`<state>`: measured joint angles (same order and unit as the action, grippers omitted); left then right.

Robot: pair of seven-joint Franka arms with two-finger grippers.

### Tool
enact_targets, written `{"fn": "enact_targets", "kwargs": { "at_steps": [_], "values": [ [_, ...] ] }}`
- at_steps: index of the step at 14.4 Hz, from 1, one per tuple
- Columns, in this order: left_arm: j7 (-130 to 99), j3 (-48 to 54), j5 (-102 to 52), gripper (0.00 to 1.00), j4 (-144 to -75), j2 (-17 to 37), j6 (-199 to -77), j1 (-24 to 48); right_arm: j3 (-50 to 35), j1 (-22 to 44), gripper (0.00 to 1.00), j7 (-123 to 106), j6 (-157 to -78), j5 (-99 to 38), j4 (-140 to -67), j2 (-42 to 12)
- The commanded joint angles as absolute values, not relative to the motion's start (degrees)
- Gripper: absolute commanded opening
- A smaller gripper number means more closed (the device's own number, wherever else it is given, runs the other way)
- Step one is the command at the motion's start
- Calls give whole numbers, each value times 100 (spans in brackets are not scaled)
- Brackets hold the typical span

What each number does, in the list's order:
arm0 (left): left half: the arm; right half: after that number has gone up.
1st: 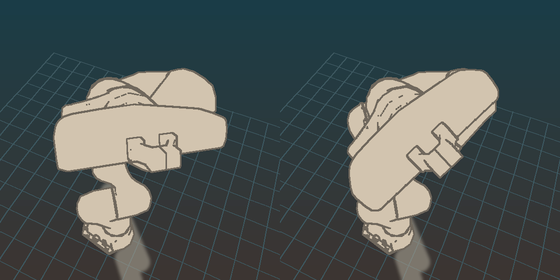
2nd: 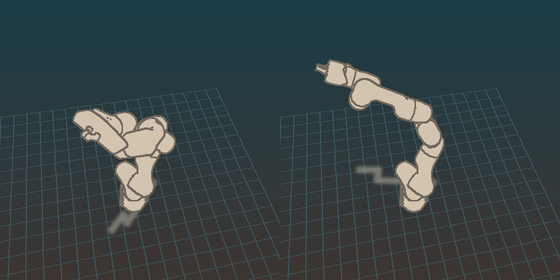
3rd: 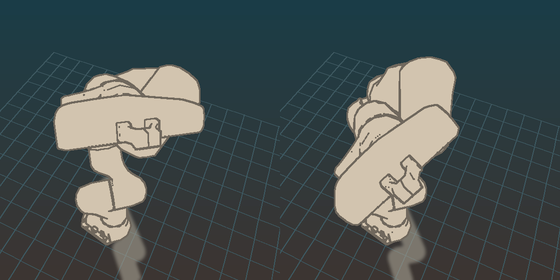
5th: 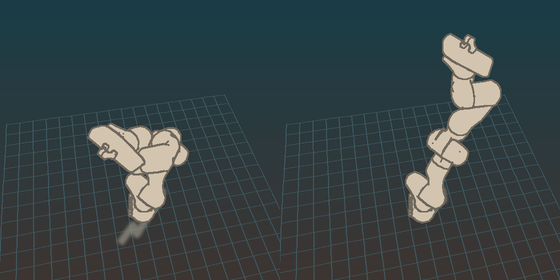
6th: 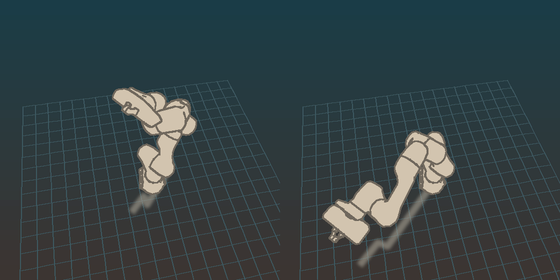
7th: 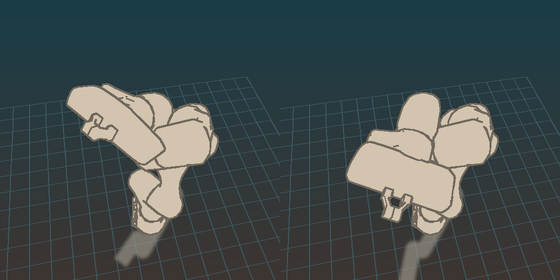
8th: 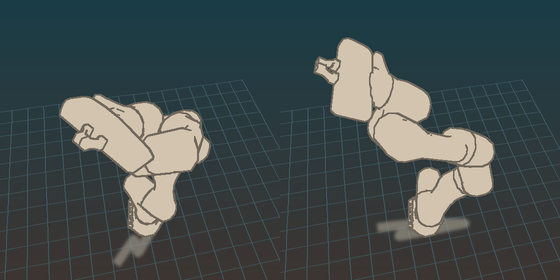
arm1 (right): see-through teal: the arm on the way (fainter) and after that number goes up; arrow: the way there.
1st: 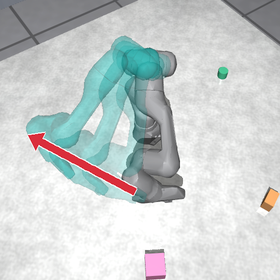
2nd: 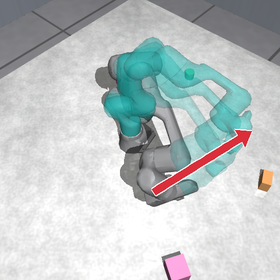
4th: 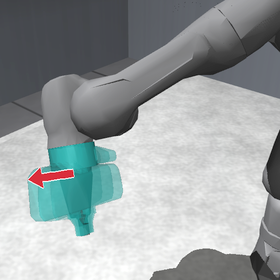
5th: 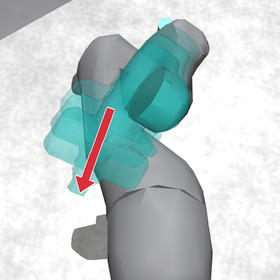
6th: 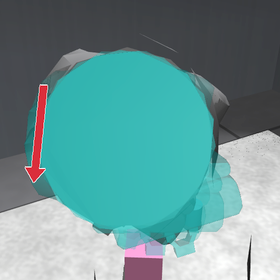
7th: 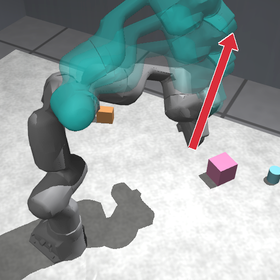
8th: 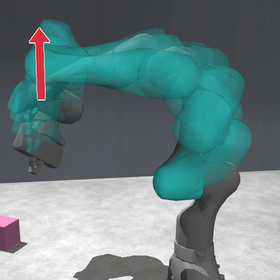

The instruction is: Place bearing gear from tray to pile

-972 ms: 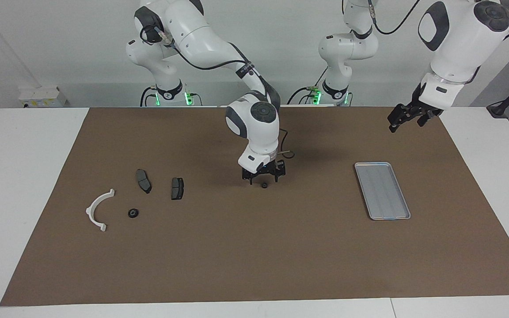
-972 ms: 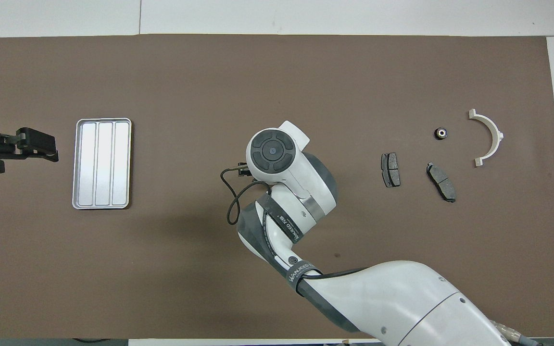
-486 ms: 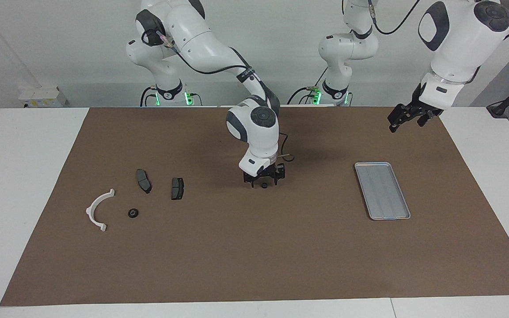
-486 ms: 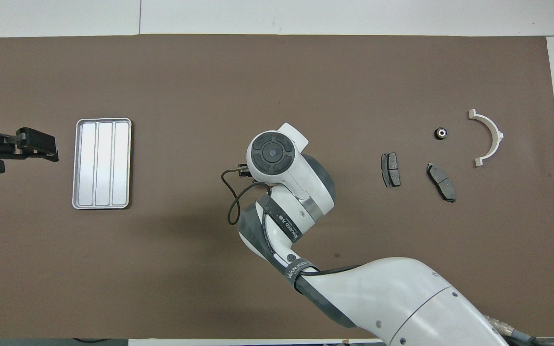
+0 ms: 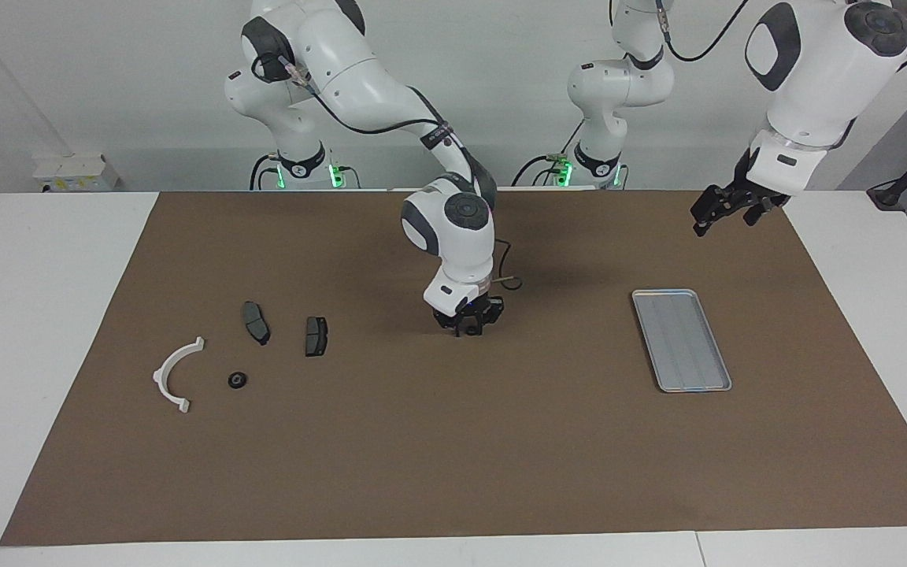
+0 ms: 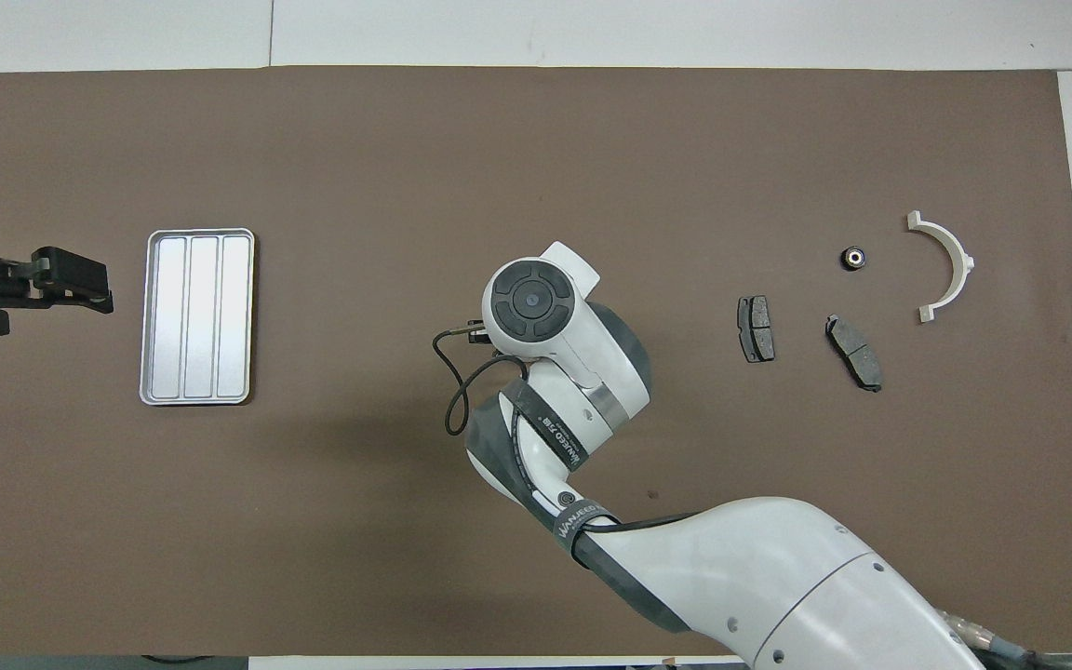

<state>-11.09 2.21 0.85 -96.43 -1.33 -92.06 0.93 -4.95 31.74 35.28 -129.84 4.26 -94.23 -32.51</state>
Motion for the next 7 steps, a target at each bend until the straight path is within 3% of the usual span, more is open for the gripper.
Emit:
{"fn": "enact_targets", "kwargs": {
  "at_steps": [1,4,7],
  "values": [
    [-1055,229,26,100,-9765,-264,-9281,70,-536,2937,0,3394,-12125,764,-8827,-3226],
    [-1055,229,26,100,-9765,-255,-9281,70,-562,2349,0,2499,-11129,659,-8087,-3121],
    [-1055,229,26,100,-9765,-255,-9281,70,-562,1629,0,1244,-10960,501,-7989,-2962]
  ]
}}
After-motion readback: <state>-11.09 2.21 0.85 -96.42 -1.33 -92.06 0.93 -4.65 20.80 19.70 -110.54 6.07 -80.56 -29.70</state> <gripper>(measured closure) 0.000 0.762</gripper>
